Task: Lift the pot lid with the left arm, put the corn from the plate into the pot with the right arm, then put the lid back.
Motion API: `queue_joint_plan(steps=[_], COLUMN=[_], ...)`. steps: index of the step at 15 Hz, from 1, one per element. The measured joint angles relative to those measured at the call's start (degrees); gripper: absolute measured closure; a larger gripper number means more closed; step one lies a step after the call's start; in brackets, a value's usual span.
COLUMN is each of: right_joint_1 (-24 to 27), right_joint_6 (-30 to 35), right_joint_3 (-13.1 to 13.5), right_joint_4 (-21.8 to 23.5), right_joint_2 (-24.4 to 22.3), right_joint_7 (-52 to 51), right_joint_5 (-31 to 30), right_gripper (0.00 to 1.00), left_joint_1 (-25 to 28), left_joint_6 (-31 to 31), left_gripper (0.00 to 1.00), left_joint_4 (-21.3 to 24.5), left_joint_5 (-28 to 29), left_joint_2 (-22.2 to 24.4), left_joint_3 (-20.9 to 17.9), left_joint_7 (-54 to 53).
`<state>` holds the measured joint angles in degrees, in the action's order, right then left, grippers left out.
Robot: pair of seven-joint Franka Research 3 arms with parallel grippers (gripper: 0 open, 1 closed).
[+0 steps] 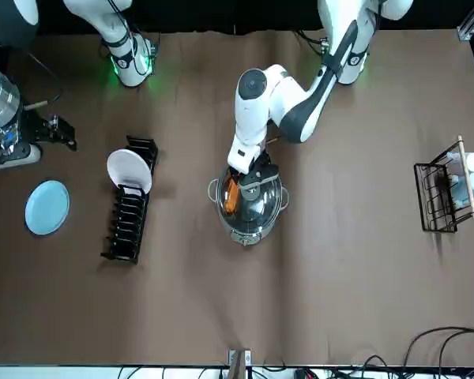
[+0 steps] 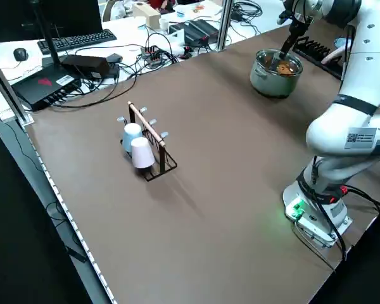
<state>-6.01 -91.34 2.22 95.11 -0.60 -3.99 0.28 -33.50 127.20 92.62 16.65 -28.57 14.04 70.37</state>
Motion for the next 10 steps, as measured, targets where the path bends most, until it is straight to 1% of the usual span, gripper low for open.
queue_joint_plan(steps=[2, 4, 6, 10], right_joint_1=[0.07, 0.19, 0.25, 0.25], right_joint_6=[0.63, 0.68, 0.70, 0.64], right_joint_3=[0.05, 0.69, 1.19, 1.19], right_joint_4=[-0.01, -0.04, -0.04, -0.03], right_joint_2=[-0.87, -1.99, -2.21, -2.20], right_joint_7=[0.00, 0.01, 0.01, 0.00], right_joint_5=[0.00, 0.05, 0.09, 0.10], right_gripper=[0.00, 0.00, 0.00, 0.00], left_joint_1=[-0.59, -1.19, -1.19, -1.20], left_joint_6=[0.20, 0.28, 0.38, 0.53], left_gripper=[0.50, 0.50, 0.50, 0.50], left_joint_4=[-0.26, -0.45, -0.52, -0.52], left_joint_5=[0.01, 0.42, 0.42, 0.42], left_joint_2=[-0.34, -0.83, -0.95, -0.98], left_joint_3=[0.00, -0.35, -0.39, -0.51], left_joint_7=[0.09, 1.02, 1.06, 1.08])
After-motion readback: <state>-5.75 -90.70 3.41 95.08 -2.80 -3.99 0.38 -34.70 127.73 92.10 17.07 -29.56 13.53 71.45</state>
